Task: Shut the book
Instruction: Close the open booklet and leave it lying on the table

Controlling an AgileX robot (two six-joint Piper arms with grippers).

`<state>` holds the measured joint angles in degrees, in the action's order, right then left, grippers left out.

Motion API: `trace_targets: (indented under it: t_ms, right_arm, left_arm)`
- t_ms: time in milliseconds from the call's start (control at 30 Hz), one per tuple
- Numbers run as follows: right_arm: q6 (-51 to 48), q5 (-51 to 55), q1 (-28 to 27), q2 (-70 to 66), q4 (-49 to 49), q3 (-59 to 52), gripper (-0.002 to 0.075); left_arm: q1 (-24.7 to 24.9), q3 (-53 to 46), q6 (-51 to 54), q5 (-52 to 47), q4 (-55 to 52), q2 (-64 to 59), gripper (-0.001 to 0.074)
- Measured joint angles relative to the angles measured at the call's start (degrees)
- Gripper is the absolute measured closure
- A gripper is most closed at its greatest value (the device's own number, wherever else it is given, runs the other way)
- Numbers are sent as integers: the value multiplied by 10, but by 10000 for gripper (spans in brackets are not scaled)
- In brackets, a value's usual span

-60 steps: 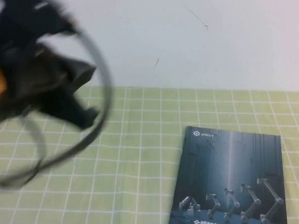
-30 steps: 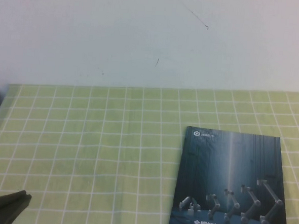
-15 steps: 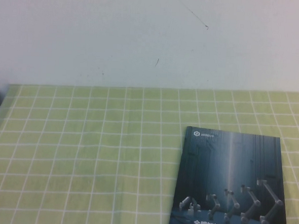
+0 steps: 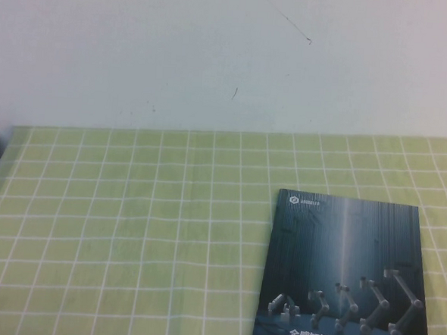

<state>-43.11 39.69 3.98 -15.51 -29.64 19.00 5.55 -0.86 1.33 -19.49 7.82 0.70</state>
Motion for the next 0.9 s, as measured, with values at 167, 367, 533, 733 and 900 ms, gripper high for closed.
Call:
trace_targets:
  t_ms: [167, 367, 533, 733, 900]
  right_arm:
    - [0, 0, 0, 0, -1, 0, 729]
    - [0, 0, 0, 0, -2, 0, 729]
    - [0, 0, 0, 0, -2, 0, 729]
    - [0, 0, 0, 0, -2, 0, 729]
    - [0, 0, 0, 0, -2, 0, 729]
  left_arm:
    - [0, 1, 34, -2, 10, 0, 739]
    - [0, 1, 43, -2, 11, 0, 739]
    - [0, 1, 87, -2, 12, 0, 739]
    - [0, 1, 66, -2, 11, 0, 739]
    - [1, 1, 31, -2, 8, 1, 738]
